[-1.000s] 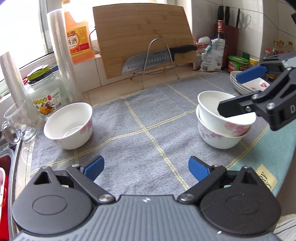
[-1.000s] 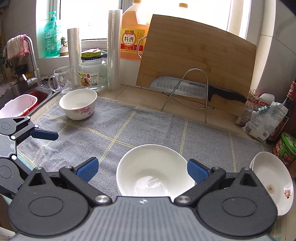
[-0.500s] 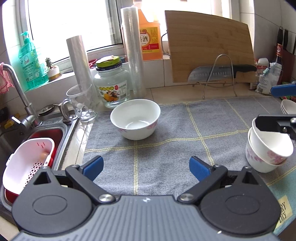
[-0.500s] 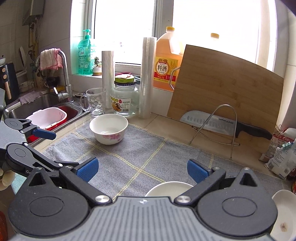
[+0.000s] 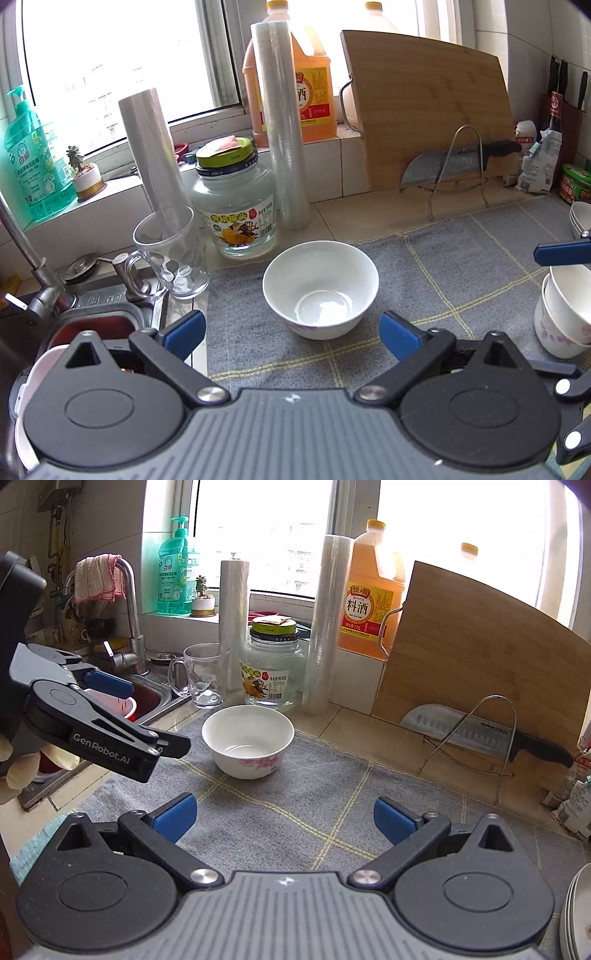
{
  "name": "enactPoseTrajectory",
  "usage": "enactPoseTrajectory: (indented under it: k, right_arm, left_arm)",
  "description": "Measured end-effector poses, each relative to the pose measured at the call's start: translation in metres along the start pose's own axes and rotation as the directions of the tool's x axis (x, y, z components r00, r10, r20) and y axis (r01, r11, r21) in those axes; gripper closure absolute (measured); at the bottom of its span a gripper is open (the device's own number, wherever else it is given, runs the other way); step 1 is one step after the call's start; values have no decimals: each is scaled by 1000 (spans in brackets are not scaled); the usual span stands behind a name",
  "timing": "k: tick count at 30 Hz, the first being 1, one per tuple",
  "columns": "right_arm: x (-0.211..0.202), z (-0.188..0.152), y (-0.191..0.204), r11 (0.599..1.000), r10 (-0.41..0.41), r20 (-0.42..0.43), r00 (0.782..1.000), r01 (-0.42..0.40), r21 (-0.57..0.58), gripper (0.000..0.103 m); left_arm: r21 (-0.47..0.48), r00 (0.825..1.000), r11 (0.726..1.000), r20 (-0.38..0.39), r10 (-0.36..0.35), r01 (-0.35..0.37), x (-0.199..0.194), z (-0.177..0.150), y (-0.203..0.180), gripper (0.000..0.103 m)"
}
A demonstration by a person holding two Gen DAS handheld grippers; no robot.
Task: Organize plates and bowls
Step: 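Move the left gripper toward the remaining white bowl near the jar, then close the left gripper on the rim of the white bowl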
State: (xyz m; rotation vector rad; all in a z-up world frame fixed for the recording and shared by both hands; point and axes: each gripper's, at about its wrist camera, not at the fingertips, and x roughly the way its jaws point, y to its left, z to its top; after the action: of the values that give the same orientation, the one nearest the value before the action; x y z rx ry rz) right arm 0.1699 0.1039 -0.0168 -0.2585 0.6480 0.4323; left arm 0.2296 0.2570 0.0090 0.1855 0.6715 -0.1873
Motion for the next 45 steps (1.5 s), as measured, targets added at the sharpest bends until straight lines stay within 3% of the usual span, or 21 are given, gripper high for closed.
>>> enactPoseTrajectory:
  k: [7,13,30,37,45]
  right_arm:
    - [43,10,17,999,-32,-72,997,35,42,0]
    - [72,15,29,997,-53,-85,995,57,45,0]
    - [133,26,31,995,-26,-136,990,38,92,0]
    - [144,31,29,995,-16,-132,991,28,92,3]
    - [150,33,26,995,4,-139,990,9,96,15]
  left_arm:
    - [54,995,994,-15,-94,95,40,15,19,3]
    - [84,987,984,-48,-154,158,72,26,27,3]
    - [129,963,958,-122,-241,256,130,40,31,7]
    - [121,951,949,-148,-272,290,139,42,31,14]
    - [119,940,940,-168,-297,319,145,44,29,28]
